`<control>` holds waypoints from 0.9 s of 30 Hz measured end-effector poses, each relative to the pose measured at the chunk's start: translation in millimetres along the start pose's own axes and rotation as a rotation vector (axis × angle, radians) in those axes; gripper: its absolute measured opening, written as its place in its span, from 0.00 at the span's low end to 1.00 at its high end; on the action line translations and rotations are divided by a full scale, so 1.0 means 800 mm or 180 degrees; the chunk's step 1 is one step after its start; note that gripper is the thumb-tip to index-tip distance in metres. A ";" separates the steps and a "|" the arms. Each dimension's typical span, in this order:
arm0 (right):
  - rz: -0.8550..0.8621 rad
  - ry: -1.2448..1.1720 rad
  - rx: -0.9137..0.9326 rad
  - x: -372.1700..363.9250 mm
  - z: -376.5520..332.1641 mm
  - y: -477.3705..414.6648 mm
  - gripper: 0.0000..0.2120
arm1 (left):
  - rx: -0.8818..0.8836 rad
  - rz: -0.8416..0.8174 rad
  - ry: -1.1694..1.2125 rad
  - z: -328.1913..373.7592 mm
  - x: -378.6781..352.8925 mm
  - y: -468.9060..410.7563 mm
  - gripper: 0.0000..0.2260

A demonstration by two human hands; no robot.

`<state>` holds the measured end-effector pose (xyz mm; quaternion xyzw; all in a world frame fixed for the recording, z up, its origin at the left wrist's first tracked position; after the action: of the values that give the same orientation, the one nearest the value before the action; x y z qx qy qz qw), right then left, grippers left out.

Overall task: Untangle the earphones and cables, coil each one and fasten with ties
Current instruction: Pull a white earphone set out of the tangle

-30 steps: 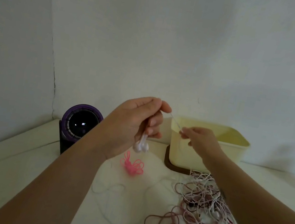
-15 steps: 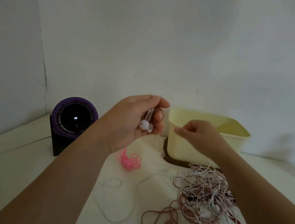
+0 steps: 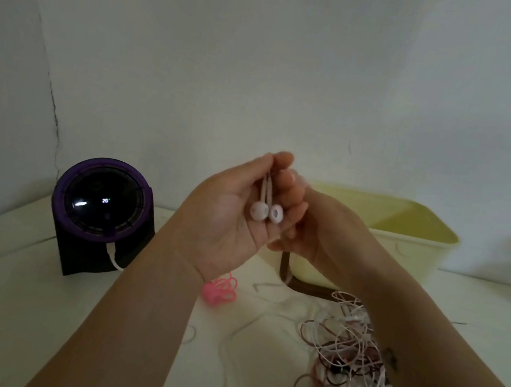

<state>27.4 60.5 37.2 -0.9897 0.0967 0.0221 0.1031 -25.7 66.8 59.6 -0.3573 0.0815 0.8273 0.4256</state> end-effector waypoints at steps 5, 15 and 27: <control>-0.0113 0.1287 -0.0015 -0.005 0.033 -0.009 0.25 | -0.0343 0.0569 0.0561 0.006 0.042 -0.028 0.13; -0.0564 0.3636 0.0268 -0.009 0.013 0.008 0.12 | -0.0709 0.0855 -0.1838 -0.014 0.092 -0.052 0.13; 0.0085 0.3410 0.0674 0.048 -0.054 0.035 0.10 | -0.0066 0.0526 -0.0518 -0.054 0.071 -0.053 0.12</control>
<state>60.9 17.5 71.1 -0.8454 0.1500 -0.4936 0.1381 7.3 111.1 -2.8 -0.2854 0.0672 0.8867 0.3575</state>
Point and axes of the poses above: each hand's wrist, its own y-axis away from the middle knuckle, its own x-axis out of the back of the hand, z = x × y, the point moved 10 cm from there along -y, towards the middle knuckle, and after that the axes turned 6 degrees about z, right-handed, at the moved point
